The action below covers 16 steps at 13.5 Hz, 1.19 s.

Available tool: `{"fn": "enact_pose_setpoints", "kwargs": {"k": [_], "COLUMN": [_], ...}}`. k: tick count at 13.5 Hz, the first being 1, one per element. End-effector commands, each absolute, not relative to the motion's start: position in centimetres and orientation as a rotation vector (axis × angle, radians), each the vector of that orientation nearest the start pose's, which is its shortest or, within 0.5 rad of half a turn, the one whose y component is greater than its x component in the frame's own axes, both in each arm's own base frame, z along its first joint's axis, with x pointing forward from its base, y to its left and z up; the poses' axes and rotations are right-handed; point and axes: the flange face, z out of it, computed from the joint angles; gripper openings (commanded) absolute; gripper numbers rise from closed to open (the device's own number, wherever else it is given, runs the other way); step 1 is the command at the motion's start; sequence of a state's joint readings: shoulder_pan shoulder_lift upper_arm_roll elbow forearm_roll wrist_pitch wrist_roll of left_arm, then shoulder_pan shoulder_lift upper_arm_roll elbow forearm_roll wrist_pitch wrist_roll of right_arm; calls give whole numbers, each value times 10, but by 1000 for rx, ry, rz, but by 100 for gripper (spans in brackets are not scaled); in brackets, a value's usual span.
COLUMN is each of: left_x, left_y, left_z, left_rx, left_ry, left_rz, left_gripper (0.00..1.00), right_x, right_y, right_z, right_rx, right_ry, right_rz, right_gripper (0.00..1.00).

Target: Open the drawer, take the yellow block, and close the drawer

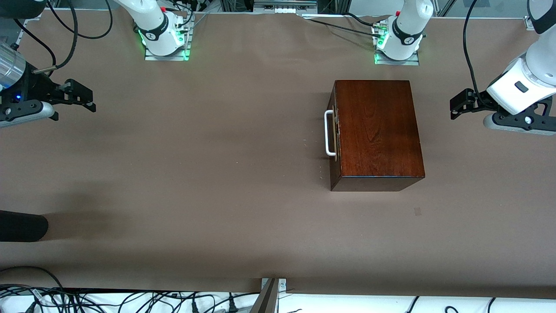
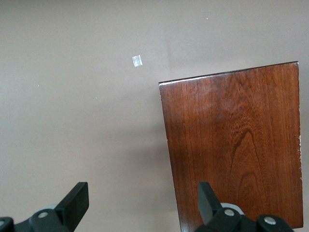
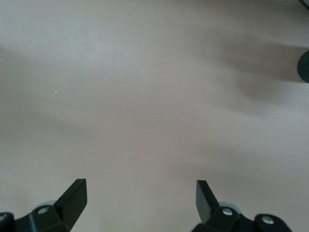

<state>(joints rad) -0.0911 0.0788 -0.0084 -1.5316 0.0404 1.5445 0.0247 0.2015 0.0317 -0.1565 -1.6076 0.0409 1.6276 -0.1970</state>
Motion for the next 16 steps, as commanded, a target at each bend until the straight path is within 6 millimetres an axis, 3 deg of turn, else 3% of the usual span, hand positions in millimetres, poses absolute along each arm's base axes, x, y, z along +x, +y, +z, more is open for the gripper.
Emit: {"fn": "enact_pose_setpoints", "kwargs": {"k": [1,7,16], "left_x": [575,576,576], "left_y": [-50,-44,-53], "left_z": [602,600,595], "left_rx": [-3107,-3107,-3107], "left_ry": [173,159,181], "left_rz": [111,120,144], "left_gripper": [100,100,100], "right_x": [567,568,567], "right_y": [31,30,31], "right_z": [601,600,600], "right_rx": [-3066,-3067,-3066], "right_ry": [-367,-365,-369], "right_rz": [12,14,14], "right_gripper": [100,100,100]}}
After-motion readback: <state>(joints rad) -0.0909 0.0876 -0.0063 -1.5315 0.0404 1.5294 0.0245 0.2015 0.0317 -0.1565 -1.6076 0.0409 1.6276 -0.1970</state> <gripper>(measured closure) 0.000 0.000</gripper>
